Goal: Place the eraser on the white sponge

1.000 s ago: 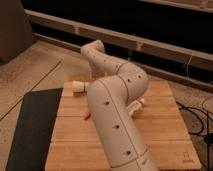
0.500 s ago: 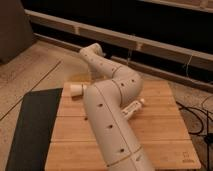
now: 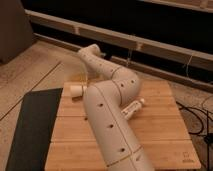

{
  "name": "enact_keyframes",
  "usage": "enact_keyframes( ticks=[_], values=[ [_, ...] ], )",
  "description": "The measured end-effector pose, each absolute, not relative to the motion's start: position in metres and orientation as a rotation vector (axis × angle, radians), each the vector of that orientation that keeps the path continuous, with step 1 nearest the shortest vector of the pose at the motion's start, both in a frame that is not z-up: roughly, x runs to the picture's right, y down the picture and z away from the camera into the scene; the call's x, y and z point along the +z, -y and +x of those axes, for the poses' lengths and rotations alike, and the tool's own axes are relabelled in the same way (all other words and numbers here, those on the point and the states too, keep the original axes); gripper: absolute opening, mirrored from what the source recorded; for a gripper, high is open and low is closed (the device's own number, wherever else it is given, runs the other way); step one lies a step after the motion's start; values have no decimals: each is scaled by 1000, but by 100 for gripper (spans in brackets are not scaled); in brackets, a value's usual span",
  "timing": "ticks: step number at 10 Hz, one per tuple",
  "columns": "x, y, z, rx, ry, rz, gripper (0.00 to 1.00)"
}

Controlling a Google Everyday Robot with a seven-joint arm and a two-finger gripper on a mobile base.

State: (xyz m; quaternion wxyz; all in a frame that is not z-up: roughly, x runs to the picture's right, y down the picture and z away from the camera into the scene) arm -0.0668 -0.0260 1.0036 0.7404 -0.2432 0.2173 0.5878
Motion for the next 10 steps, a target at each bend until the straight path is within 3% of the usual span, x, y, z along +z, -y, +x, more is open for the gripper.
enact_keyframes(
  ticks=[10],
  values=[
    [1013, 26, -23, 1323, -528, -506, 65]
  ],
)
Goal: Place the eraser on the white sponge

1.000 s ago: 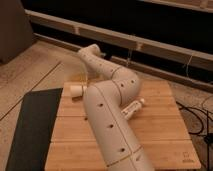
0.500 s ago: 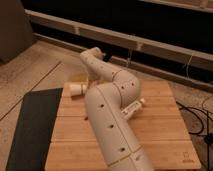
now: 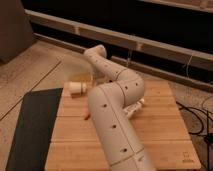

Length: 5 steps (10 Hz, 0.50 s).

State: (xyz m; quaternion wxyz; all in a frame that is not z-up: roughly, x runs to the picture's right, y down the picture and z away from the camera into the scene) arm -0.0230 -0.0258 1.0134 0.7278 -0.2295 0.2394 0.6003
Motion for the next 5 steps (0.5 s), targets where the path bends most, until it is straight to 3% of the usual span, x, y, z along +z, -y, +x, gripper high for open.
enact_keyframes(
  ticks=[4, 5],
  values=[
    [1021, 12, -23, 1303, -566, -523, 63],
    [1024, 12, -23, 1301, -570, -516, 54]
  ],
)
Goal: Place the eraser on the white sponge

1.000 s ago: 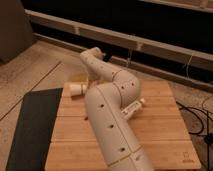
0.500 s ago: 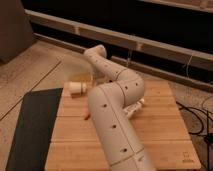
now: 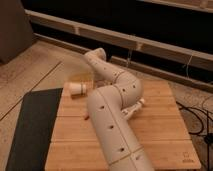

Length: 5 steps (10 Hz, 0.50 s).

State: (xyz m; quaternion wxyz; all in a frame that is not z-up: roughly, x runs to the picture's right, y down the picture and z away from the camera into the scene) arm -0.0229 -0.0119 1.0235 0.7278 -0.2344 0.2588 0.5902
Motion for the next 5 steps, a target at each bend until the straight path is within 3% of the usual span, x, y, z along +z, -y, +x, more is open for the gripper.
enact_keyframes(
  ticks=[5],
  values=[
    [1024, 29, -31, 1328, -520, -481, 1]
  ],
)
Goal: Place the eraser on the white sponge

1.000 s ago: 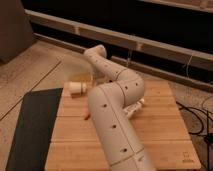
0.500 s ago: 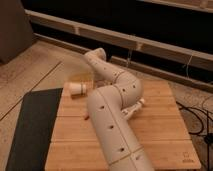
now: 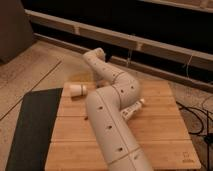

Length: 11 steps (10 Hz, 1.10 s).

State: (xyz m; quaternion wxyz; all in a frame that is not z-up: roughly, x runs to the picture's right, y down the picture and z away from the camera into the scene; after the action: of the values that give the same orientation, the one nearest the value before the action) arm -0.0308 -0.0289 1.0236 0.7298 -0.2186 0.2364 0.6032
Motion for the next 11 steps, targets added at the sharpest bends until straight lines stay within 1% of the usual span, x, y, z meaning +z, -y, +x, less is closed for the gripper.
enact_keyframes(
  ticks=[1, 2, 4, 5, 8, 11],
  values=[
    [1018, 37, -32, 1340, -512, -468, 0],
    [1003, 49, -33, 1334, -514, -442, 0],
    [967, 73, -43, 1294, -502, -373, 0],
    [946, 76, -47, 1278, -505, -344, 0],
    [909, 49, -47, 1286, -556, -320, 0],
    [895, 19, -36, 1340, -624, -315, 0]
  ],
)
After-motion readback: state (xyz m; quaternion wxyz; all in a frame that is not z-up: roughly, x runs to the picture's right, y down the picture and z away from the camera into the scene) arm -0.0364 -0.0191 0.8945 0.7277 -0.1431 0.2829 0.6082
